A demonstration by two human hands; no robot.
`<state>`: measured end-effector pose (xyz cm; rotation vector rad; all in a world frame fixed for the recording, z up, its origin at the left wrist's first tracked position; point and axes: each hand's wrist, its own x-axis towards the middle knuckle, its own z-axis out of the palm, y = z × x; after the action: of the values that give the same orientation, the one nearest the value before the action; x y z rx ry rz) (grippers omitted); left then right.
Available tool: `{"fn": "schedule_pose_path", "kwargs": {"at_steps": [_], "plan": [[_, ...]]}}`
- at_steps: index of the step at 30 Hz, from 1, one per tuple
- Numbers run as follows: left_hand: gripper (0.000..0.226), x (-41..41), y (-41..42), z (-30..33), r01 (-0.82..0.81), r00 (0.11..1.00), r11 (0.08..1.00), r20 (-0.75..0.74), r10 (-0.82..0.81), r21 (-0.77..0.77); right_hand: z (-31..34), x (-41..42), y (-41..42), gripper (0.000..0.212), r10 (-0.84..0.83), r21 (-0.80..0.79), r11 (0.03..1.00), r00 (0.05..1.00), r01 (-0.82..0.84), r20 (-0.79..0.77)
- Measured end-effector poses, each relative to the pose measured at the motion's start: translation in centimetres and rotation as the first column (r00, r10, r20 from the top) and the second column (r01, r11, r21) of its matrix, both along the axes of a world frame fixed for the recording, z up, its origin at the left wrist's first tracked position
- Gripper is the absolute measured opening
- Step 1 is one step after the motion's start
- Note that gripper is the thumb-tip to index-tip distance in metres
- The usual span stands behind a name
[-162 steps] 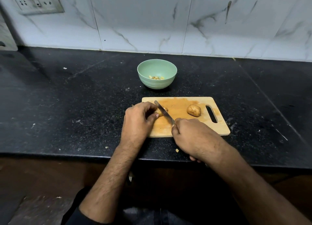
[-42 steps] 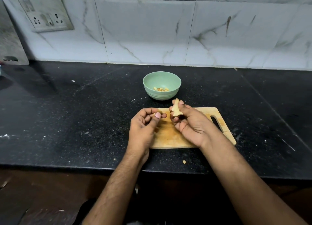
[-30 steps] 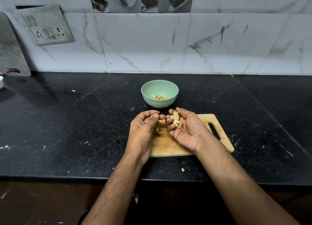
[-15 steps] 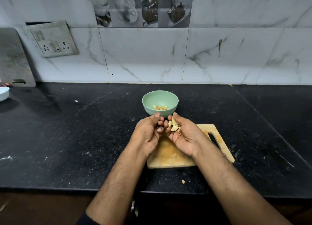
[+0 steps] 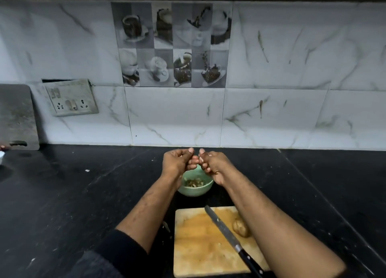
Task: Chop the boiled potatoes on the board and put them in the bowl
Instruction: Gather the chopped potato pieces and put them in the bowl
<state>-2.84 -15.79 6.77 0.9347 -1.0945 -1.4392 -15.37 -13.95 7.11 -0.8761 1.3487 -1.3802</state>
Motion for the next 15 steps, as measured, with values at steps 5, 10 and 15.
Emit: {"fn": "schedule_pose_path", "kwargs": {"at_steps": [5,10,15], "plan": [[0.017,0.5,-2.0,-0.5,0.006,0.995,0.998,0.099,0.000,-0.062,-0.1,-0.9,-1.8,0.015,0.117,0.078,0.992,0.971,-0.102,-0.209],[0.016,1.0,-2.7,-1.5,0.022,0.999,0.999,0.037,-0.021,-0.046,0.3,-1.1,-2.8,0.019,0.163,0.135,0.981,0.971,-0.140,-0.174],[0.015,2.0,-2.0,-2.1,-0.013,0.998,0.990,0.056,0.021,-0.143,0.1,-0.6,-2.8,0.024,0.210,0.146,0.972,0.958,-0.183,-0.196]]}}
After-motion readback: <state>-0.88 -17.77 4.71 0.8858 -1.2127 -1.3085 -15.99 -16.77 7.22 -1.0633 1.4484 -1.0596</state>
